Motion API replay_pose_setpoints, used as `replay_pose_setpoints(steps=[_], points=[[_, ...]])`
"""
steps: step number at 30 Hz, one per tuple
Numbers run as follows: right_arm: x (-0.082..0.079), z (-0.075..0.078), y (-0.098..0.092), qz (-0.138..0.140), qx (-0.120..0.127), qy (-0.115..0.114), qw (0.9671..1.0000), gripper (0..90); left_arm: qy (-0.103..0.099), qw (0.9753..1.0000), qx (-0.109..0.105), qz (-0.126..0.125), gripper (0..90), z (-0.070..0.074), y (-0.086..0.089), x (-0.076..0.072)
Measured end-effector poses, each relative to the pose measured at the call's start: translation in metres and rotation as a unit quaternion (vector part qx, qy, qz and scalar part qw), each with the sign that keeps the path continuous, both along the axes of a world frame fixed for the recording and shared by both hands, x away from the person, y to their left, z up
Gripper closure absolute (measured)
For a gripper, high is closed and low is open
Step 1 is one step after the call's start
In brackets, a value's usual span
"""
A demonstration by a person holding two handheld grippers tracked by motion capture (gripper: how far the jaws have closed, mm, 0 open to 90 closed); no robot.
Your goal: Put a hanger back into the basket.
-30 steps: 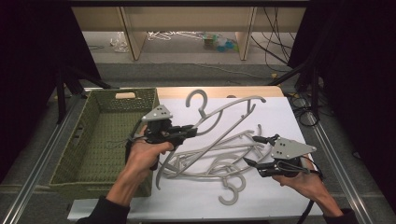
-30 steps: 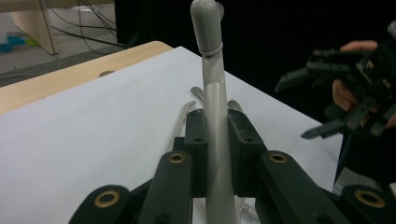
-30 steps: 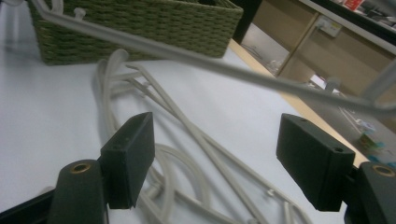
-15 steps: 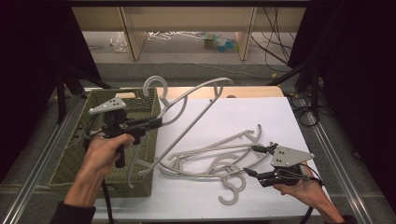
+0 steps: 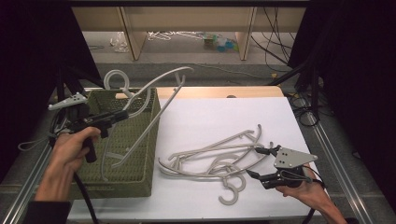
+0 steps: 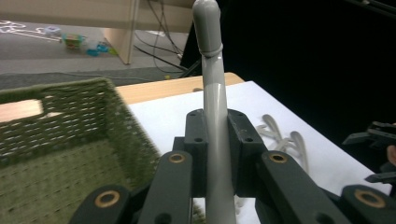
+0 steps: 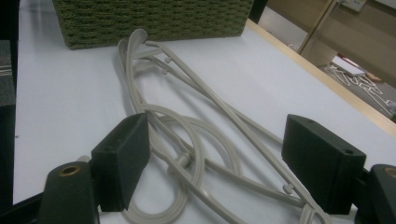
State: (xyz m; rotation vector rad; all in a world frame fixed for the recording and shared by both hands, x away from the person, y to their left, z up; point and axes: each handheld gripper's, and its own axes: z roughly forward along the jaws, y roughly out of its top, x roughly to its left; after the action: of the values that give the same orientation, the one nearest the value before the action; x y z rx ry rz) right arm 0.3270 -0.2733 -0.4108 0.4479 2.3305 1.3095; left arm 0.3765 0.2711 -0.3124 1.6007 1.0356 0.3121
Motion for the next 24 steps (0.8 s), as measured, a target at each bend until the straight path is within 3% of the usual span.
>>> replay_pose_setpoints(steps=[8, 10, 14, 24], points=[[-0.001, -0.003, -0.003, -0.005, 0.002, 0.005, 1.0, 20.7, -0.018, 0.999, 0.025, 0.031, 79.4, -0.01, 0.036, 0.004], [-0.002, -0.004, -0.003, -0.004, 0.004, 0.006, 1.0, 20.7, -0.014, 0.9987, 0.023, 0.044, 79.4, -0.014, 0.046, 0.006], [-0.001, -0.004, -0.003, -0.001, -0.003, 0.009, 1.0, 20.7, -0.019, 0.9983, 0.031, 0.045, 79.4, -0.017, 0.057, 0.009], [-0.002, -0.003, -0.003, 0.002, -0.005, 0.008, 1.0, 21.1, -0.006, 0.9969, 0.061, 0.048, 79.4, -0.028, 0.076, 0.006]])
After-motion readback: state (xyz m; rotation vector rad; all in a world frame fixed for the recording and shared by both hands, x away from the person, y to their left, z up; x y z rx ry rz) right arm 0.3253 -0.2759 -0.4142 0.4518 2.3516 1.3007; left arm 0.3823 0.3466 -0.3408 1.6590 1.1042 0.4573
